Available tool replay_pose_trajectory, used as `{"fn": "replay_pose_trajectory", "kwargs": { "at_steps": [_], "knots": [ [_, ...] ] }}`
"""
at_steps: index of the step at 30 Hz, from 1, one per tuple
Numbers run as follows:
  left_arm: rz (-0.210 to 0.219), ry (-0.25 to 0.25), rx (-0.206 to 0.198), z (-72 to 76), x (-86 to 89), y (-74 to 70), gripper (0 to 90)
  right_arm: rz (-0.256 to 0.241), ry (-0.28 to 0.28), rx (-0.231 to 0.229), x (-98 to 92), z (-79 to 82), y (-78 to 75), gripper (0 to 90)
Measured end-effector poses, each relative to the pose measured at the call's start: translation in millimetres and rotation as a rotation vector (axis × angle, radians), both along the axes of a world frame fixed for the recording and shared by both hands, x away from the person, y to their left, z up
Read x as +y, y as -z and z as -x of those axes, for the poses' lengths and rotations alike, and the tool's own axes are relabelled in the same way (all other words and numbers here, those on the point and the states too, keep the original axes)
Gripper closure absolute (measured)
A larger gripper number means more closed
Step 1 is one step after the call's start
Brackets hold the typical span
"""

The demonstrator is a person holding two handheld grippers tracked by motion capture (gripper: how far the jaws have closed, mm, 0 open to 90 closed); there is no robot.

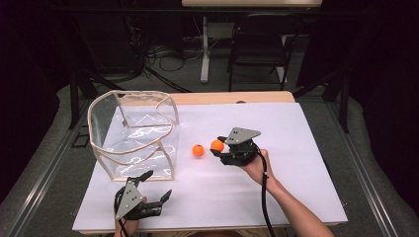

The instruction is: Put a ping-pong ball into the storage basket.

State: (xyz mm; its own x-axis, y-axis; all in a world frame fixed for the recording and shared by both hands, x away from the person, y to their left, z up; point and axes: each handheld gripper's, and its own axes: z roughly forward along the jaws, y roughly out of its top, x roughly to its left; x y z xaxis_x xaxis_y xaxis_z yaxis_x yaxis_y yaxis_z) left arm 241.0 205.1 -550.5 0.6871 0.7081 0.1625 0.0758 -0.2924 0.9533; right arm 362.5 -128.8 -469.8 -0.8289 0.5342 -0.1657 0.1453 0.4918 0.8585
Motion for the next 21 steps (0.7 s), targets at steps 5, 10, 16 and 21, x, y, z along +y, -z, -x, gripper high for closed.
{"fn": "replay_pose_trajectory", "kwargs": {
  "at_steps": [5,10,16,21],
  "knots": [
    [0.004,-0.005,-0.001,0.1,1.1,0.0,15.8,0.001,-0.008,-0.009,4.5,-0.6,-1.8,50.8],
    [0.001,-0.006,-0.003,-0.2,1.4,0.0,15.8,0.003,-0.01,-0.012,5.6,-1.0,-3.3,50.8],
    [0.004,-0.006,-0.001,-0.4,1.6,0.2,15.8,-0.002,-0.01,-0.02,4.8,-1.9,-5.6,50.8],
    [0.004,-0.005,0.002,-0.6,1.0,0.6,15.8,-0.01,-0.011,-0.027,5.8,-2.9,-10.4,50.8]
  ]
}}
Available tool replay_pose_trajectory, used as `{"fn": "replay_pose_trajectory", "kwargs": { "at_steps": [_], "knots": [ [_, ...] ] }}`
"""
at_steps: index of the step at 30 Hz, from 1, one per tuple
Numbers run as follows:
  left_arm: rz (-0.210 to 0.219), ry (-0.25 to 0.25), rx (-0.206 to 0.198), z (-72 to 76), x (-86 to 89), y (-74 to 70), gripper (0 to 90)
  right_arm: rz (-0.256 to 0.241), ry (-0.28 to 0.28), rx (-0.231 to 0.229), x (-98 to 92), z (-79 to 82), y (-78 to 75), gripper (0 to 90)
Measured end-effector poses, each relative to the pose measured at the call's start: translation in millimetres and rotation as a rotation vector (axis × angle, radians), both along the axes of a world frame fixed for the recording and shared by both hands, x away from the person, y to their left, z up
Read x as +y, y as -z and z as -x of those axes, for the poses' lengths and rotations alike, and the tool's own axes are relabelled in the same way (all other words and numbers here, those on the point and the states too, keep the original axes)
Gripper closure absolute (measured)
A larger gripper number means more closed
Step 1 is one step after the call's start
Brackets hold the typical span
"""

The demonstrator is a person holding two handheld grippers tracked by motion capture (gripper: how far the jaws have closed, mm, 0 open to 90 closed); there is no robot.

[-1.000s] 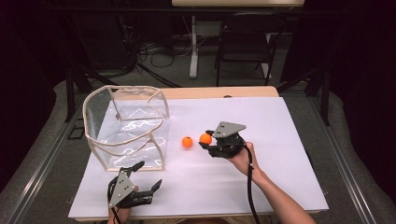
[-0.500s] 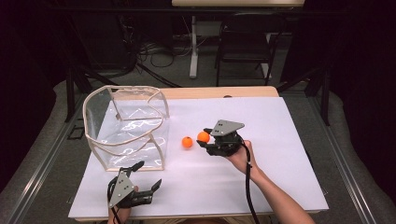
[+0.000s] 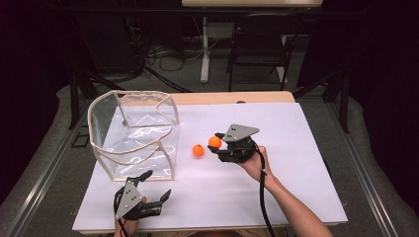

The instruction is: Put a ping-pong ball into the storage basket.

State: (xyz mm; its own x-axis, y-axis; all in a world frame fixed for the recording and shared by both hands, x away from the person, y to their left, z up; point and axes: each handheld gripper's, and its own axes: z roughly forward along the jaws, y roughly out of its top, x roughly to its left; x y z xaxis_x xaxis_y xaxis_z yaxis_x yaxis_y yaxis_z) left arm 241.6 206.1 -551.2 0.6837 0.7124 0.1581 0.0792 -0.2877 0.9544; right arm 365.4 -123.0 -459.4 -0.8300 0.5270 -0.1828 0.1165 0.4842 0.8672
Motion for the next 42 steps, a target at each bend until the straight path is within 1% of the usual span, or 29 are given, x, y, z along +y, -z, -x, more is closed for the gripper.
{"fn": "replay_pose_trajectory", "kwargs": {
  "at_steps": [7,15,19,23,27,42],
  "knots": [
    [0.003,-0.004,-0.001,0.2,1.2,-0.2,15.8,-0.019,-0.016,-0.014,6.3,-1.5,-5.3,50.8],
    [0.004,-0.005,0.001,0.0,1.2,0.0,15.8,-0.032,-0.025,-0.014,11.2,-3.7,-9.6,50.8],
    [0.006,-0.006,0.0,0.3,1.2,0.0,15.8,-0.048,-0.036,-0.014,15.1,-4.5,-12.7,50.8],
    [0.008,-0.007,0.0,-0.3,1.6,0.2,15.8,-0.037,-0.045,-0.022,20.1,-4.5,-13.7,50.9],
    [0.007,-0.006,0.003,-0.4,1.4,0.4,15.8,-0.031,-0.049,-0.019,23.8,-5.6,-15.0,50.9],
    [0.008,-0.006,0.0,-0.2,1.9,0.3,15.8,-0.021,-0.066,-0.053,34.7,-5.6,-30.0,50.8]
  ]
}}
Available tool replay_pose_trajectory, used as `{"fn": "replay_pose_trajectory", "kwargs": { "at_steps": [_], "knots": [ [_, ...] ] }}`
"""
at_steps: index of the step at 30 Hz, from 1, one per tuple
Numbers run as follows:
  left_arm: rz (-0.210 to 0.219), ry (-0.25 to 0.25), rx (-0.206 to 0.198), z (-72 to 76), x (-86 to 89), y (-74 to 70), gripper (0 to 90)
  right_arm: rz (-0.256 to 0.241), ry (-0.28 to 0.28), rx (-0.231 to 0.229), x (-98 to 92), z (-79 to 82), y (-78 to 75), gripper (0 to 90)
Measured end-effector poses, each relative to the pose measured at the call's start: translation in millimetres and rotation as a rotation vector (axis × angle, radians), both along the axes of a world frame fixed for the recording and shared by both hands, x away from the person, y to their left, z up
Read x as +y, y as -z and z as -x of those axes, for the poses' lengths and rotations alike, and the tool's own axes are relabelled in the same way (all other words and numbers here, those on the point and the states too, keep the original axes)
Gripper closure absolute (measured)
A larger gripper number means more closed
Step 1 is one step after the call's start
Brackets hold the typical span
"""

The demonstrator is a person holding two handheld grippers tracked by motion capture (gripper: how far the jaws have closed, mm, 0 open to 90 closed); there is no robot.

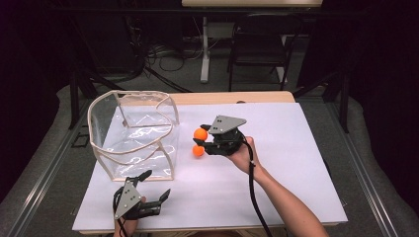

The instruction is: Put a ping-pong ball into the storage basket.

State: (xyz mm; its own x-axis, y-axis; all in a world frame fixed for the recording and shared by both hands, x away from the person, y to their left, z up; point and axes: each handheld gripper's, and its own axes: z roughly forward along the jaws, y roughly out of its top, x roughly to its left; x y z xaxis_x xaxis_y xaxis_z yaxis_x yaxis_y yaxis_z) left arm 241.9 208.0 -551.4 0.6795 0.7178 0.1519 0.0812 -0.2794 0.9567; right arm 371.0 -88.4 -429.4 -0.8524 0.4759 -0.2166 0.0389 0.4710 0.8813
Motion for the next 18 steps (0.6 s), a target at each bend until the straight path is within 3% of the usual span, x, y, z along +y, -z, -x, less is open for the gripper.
{"fn": "replay_pose_trajectory", "kwargs": {
  "at_steps": [18],
  "knots": [
    [0.0,0.002,0.001,0.1,-0.4,0.0,15.8,-0.012,-0.009,-0.01,7.6,-6.3,-14.4,50.8]
  ]
}}
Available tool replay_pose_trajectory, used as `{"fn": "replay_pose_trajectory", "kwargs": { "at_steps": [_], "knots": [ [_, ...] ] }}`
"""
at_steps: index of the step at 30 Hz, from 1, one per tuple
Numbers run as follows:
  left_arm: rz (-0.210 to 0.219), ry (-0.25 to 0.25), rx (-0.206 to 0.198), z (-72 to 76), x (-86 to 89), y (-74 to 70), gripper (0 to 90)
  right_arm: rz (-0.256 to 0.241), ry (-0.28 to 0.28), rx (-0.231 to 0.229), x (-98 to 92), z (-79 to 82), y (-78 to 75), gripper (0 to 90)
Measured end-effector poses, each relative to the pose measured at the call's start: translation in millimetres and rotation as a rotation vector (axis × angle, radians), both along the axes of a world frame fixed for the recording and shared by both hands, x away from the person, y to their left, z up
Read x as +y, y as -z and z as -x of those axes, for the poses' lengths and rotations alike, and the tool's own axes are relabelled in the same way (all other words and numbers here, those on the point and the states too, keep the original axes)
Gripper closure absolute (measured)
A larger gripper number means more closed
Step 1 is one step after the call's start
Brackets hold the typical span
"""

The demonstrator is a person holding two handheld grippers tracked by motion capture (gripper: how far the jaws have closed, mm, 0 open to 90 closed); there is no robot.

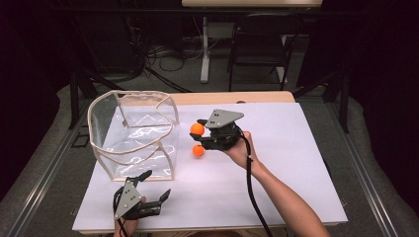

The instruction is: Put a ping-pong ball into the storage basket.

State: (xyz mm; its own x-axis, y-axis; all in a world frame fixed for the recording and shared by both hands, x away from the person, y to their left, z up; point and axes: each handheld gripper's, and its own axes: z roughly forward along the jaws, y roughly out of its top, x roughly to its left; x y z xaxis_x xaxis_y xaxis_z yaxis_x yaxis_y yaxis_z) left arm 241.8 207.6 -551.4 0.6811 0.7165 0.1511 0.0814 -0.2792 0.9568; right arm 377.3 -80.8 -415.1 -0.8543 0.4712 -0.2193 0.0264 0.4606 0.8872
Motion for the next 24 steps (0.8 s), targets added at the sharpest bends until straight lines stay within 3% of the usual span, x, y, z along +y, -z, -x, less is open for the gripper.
{"fn": "replay_pose_trajectory", "kwargs": {
  "at_steps": [24],
  "knots": [
    [0.002,0.0,0.001,-0.4,0.0,0.1,15.8,0.024,-0.022,-0.016,15.4,-7.3,-16.5,50.7]
  ]
}}
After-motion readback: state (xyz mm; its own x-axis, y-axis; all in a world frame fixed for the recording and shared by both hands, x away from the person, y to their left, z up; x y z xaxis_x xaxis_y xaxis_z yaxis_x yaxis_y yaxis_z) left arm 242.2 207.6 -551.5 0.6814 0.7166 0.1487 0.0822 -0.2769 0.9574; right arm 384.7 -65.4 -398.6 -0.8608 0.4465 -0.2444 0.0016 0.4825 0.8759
